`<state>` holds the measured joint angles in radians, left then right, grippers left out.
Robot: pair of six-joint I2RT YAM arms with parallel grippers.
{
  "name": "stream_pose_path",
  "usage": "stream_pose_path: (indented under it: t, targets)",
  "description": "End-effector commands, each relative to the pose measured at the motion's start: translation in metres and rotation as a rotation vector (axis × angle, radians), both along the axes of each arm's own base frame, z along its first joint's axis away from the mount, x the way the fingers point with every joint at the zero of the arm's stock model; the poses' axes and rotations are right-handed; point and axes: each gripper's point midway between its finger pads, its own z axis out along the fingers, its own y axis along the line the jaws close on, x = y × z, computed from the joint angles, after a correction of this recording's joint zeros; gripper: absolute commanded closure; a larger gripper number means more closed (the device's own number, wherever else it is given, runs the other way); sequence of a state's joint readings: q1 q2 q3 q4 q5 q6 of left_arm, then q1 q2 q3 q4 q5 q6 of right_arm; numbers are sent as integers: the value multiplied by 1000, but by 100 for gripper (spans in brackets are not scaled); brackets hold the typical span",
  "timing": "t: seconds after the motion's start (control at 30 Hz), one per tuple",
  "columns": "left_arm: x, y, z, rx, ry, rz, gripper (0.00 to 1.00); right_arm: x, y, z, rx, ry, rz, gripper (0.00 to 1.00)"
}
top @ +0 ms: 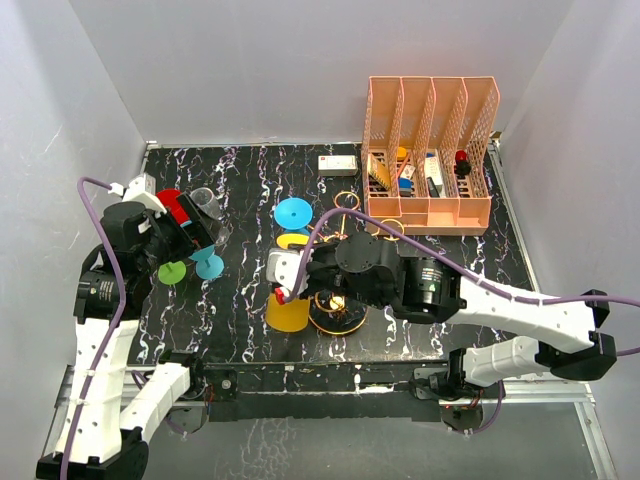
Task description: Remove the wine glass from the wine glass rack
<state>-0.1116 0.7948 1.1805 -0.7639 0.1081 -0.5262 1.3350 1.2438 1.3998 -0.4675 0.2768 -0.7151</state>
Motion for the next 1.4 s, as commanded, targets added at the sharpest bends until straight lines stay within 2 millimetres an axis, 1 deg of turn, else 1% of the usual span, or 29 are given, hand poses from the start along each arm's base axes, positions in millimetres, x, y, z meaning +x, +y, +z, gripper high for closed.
stream_pose_path:
  t: [0.0, 0.37, 0.6, 0.97, 1.13, 1.37]
  targets:
    - [1, -1, 16, -11, -41, 1, 3, 3, -7, 29, 90, -46, -25, 92]
    - [0, 1, 16, -5, -33, 10, 3, 12, -6, 16, 49, -92, -60, 92]
    - [-2, 2, 16, 1, -34, 14, 3, 14, -4, 21, 66, -113, -63, 92]
    - [-5, 4, 19, 4, -39, 20, 3, 18, 11, 31, 92, -161, -49, 92]
    - [-7, 4, 21, 5, -41, 21, 3, 22, 20, 30, 65, -187, -53, 92]
    - [-9, 6, 20, 9, -42, 25, 3, 22, 25, 34, 70, -211, -39, 92]
